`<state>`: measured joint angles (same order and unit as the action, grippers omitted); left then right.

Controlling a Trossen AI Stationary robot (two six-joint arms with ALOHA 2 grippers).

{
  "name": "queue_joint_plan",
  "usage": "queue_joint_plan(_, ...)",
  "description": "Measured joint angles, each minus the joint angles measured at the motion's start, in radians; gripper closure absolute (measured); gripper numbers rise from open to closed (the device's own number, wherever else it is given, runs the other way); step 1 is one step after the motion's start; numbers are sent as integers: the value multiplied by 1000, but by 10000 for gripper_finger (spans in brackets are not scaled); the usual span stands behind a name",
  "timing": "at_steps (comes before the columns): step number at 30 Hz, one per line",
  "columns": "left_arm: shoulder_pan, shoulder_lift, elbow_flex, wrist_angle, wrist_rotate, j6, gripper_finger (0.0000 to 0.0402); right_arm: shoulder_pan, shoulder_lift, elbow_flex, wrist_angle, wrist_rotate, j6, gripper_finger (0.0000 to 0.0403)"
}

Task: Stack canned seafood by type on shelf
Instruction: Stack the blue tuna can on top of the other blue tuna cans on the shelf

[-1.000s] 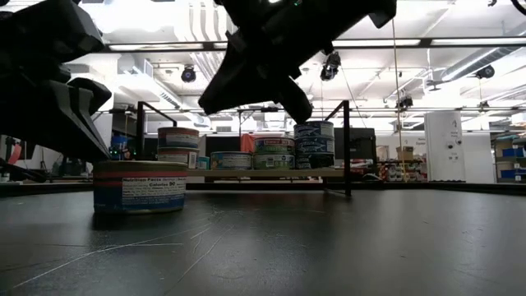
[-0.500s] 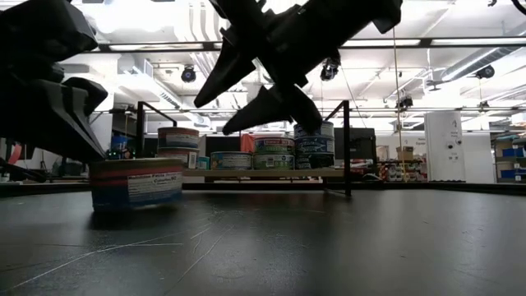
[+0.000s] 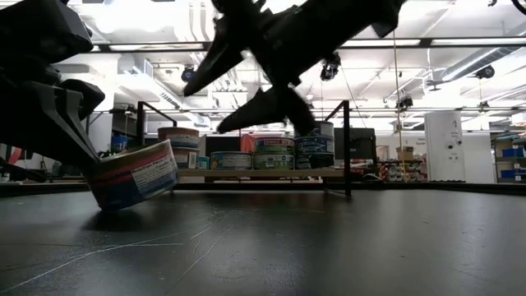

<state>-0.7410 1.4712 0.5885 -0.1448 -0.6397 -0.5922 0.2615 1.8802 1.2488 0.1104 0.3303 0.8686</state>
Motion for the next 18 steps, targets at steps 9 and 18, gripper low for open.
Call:
queue_joint_plan(9, -3, 0, -7, 22, -6, -3, 401, -36, 168, 71, 156, -167, 12, 128)
queue_joint_plan(18, -12, 3, -43, 85, -20, -26, 401, -60, 253, 175, 120, -199, 11, 100)
